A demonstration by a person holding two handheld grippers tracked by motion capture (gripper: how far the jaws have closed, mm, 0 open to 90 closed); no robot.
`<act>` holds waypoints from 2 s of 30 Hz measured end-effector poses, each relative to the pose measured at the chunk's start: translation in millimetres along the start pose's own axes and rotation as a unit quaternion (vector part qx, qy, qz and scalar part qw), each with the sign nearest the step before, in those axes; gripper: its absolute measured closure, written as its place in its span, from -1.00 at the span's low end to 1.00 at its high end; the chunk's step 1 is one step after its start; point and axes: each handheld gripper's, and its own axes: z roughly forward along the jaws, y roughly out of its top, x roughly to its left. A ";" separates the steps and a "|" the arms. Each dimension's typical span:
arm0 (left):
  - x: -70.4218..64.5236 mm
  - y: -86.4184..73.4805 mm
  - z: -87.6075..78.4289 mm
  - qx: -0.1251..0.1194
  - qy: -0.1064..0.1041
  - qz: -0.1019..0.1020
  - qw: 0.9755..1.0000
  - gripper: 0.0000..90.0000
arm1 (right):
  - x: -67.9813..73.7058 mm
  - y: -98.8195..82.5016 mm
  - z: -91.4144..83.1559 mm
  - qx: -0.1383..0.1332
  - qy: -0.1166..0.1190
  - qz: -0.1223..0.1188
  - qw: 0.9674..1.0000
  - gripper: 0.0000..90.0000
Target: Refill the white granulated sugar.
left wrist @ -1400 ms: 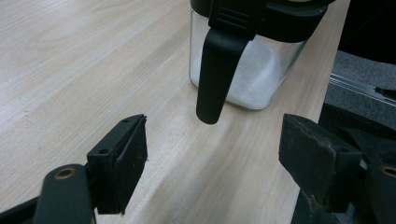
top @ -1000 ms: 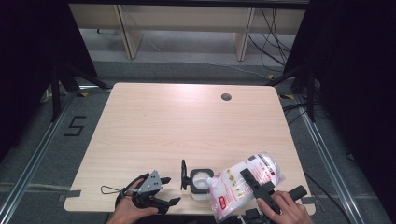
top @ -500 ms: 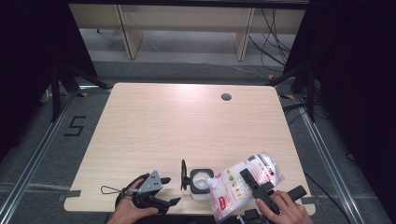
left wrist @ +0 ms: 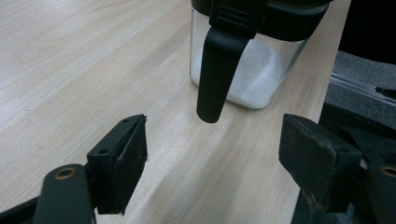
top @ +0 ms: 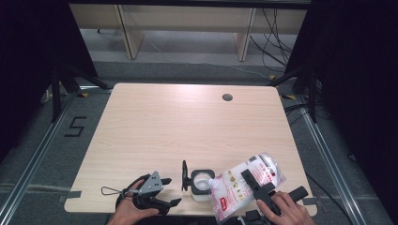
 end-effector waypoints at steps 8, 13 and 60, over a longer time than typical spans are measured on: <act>0.5 0.2 -1.1 0.007 0.003 0.003 1.000 -0.48 | -1.5 1.6 -0.4 -0.001 -0.003 -0.009 1.000 0.22; 0.7 0.2 -1.2 0.007 0.003 0.003 1.000 -0.48 | -1.5 1.6 -0.1 -0.003 -0.003 -0.006 1.000 0.22; 0.3 -0.3 -0.9 0.004 0.003 0.002 1.000 -0.48 | 1.6 -8.6 2.6 -0.023 0.005 0.061 0.998 0.29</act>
